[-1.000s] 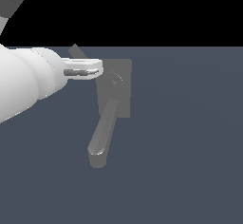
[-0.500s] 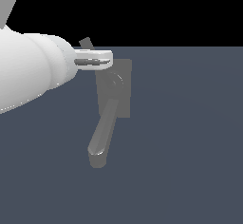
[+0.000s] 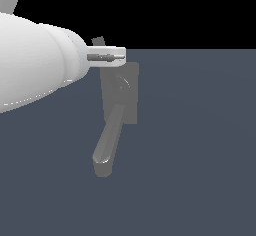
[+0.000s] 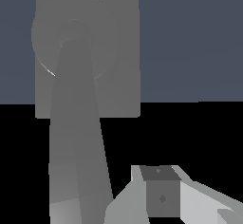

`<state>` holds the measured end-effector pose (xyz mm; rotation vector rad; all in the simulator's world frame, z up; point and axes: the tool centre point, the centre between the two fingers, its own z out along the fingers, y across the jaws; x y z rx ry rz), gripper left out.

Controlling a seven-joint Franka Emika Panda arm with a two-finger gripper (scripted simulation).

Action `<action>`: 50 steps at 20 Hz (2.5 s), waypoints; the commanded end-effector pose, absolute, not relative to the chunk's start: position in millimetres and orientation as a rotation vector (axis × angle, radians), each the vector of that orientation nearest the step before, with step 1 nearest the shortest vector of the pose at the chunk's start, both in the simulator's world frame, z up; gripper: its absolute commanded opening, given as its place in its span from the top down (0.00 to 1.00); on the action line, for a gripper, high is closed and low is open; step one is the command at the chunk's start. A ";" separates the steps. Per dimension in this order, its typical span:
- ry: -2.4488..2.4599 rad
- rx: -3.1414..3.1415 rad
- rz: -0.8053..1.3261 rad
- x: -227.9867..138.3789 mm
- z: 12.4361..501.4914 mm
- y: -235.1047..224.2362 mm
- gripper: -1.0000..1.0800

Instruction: Turn on the faucet by rotating a designated handle.

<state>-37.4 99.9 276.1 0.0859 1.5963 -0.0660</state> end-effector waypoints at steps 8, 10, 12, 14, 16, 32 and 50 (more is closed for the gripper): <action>1.580 0.094 -0.070 -38.3 291.6 62.1 1.00; 1.578 0.094 -0.070 -38.8 294.6 54.9 1.00; 1.575 0.094 -0.069 -39.1 297.5 47.7 1.00; 1.573 0.094 -0.069 -39.5 300.4 40.4 1.00; 1.570 0.094 -0.069 -40.0 303.5 33.2 1.00; 1.579 0.100 -0.062 -47.1 282.8 -9.1 1.00; 1.546 0.123 -0.061 -50.1 265.1 -53.8 1.00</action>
